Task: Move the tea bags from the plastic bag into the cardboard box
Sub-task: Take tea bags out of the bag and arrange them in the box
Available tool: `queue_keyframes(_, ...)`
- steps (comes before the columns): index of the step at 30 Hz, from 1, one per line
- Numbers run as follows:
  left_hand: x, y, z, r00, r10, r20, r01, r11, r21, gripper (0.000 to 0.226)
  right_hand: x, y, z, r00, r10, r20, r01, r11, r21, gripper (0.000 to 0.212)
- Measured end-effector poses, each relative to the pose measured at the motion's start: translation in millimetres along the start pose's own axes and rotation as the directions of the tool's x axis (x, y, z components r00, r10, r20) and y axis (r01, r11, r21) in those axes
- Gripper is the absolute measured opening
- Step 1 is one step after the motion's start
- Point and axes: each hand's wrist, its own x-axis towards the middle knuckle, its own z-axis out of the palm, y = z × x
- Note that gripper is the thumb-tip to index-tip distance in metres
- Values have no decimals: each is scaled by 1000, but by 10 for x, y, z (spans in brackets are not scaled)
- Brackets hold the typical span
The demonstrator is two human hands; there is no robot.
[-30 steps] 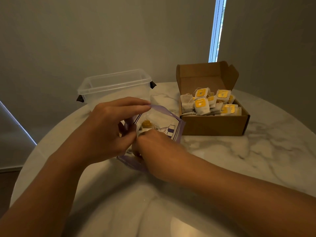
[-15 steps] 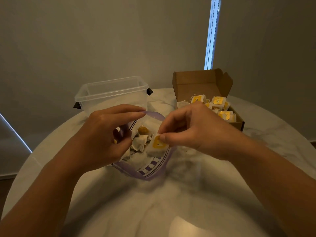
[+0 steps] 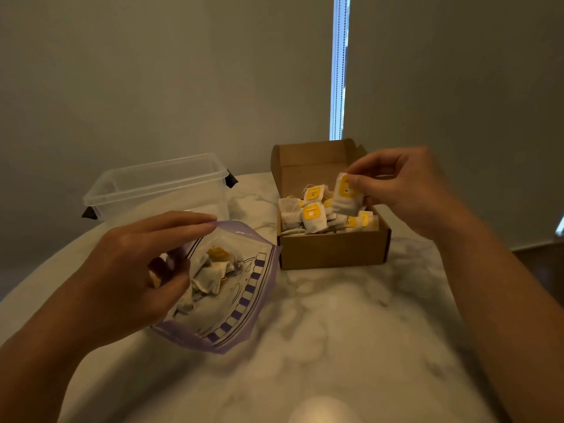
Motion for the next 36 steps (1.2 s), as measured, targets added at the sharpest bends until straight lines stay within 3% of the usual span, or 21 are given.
queue_keyframes(3,7,-19,13,1000,15,-8,-15,1000,6,53,125,207,-142,989,-4,-149,-28,976,-215,17)
queue_keyframes(5,10,-16,13,1000,19,-8,-19,1000,-6,50,171,288,-170,987,1,-163,-49,954,-294,16)
queue_keyframes(13,19,-9,21,1000,18,-17,-18,1000,-7,45,179,348,-114,993,50,107,4,891,-453,13)
queue_keyframes(18,9,-43,22,1000,16,-13,-16,1000,0,45,221,374,-109,980,101,171,-9,882,-471,14)
queue_keyframes(29,12,-39,19,1000,16,-3,-16,1000,-5,46,232,389,-72,984,16,179,110,734,-671,27)
queue_keyframes(32,12,-7,-3,1000,12,-8,-12,1000,-10,39,206,361,-96,994,-2,105,71,755,-652,26)
queue_keyframes(36,15,28,-30,999,-24,27,23,1000,12,56,84,189,-55,996,-87,12,79,837,-542,11)
